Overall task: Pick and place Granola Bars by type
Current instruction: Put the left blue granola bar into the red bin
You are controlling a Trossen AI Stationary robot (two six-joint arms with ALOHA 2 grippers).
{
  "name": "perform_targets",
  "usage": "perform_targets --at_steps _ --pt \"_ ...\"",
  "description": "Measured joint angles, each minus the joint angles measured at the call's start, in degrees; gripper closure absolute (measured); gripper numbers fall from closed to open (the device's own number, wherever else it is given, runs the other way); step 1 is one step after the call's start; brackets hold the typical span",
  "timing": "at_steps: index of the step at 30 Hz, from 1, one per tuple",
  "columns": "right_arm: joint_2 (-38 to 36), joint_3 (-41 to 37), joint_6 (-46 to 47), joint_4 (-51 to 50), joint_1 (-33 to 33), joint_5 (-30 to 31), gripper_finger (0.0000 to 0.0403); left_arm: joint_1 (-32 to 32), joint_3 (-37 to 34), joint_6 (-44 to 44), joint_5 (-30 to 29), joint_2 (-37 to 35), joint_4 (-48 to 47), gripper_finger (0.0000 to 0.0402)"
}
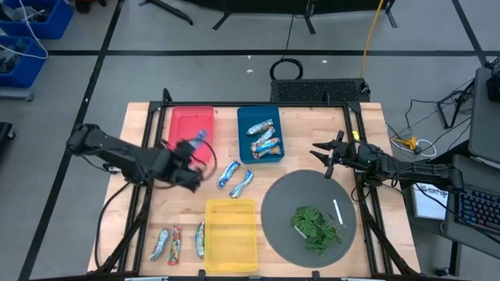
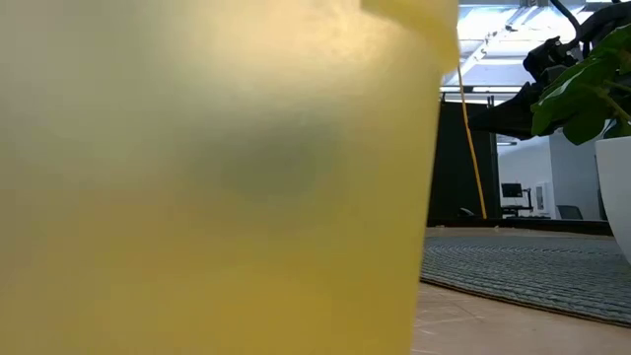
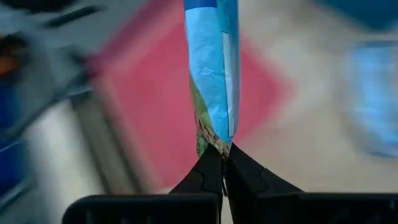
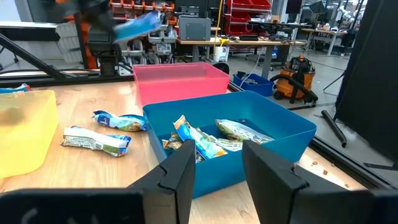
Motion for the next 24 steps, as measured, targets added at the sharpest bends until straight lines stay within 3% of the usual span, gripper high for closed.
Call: perform_targets --at_steps 2,5,8,12,17,21,24 --pt "0.00 0.00 0.01 0.00 0.01 0.00 0.0278 3.79 -0.29 -1.05 -0.56 -1.81 -3.95 0.0396" --pt "0.00 0.01 0.01 0.00 0.01 0.00 0.0278 11.43 -4.70 4.54 -0.41 -6.73 0.40 0.0396" --pt "-0.02 0.01 0.01 0.00 -0.01 0.00 0.0277 20.68 -11.26 16.03 3.56 -12.60 12.00 0.0396" --pt "-0.02 0.00 0.01 0.00 -0.01 0.00 0.0277 34.21 -20.36 30.53 14.34 -18.18 29.77 0.0396" --pt "-0.02 0.01 -0.01 0.00 -0.01 0.00 0.0277 48.93 -27.48 40.63 27.35 -18.00 40.27 0.0396" --pt "-0.02 -0.01 -0.01 0.00 -0.01 0.00 0.0279 57.64 -29.41 43.47 31.41 -15.43 41.21 0.0395" --pt "-0.02 0.00 0.00 0.00 0.00 0.00 0.0280 60.57 -29.57 45.76 34.27 -13.87 41.38 0.0365"
